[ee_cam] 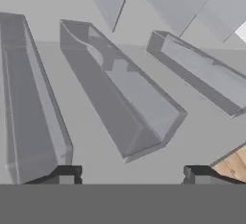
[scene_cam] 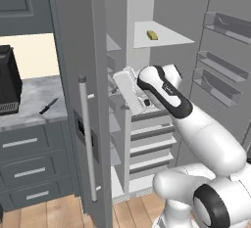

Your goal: Retrieve the butter from the fridge and place it on a plate on the dining table. Then retrieve the butter knife by the fridge and place it near the plate.

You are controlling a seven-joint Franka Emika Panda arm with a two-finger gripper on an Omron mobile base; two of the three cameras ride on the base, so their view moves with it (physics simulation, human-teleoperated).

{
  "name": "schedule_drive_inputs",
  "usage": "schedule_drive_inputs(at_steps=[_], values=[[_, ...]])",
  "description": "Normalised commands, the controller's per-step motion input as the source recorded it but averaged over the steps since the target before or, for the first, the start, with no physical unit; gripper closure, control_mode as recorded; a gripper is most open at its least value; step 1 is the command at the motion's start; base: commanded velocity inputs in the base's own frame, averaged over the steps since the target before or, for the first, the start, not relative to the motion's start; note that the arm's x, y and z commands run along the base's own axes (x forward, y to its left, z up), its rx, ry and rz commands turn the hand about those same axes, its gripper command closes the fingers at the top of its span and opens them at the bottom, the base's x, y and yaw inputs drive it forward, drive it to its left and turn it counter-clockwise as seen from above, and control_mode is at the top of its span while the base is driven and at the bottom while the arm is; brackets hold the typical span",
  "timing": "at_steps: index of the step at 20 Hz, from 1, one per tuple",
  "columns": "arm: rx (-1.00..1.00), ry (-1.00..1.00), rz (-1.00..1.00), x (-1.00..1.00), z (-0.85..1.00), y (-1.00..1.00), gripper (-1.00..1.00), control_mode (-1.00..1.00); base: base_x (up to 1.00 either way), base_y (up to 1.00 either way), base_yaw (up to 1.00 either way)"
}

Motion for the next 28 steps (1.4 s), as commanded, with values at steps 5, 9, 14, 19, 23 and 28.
schedule_drive_inputs(at_steps=[5,9,14,19,23,28], values=[[0.00,0.10,0.00,-0.68,-0.07,0.92,-1.00,-1.00,0.00,0.00,0.00],[-0.02,0.04,0.00,-0.25,0.05,0.21,-1.00,-1.00,0.00,0.00,0.00],[-0.01,0.11,-0.09,0.00,0.22,-0.52,-1.00,-1.00,0.00,0.00,0.00],[-0.03,0.09,-0.03,-0.01,0.31,-0.84,-1.00,-1.00,0.00,0.00,0.00],[-0.48,0.00,0.08,0.00,0.02,-0.92,-1.00,-1.00,0.00,0.00,0.00],[-0.70,0.00,0.18,0.00,-0.04,-0.96,-1.00,-1.00,0.00,0.00,0.00]])
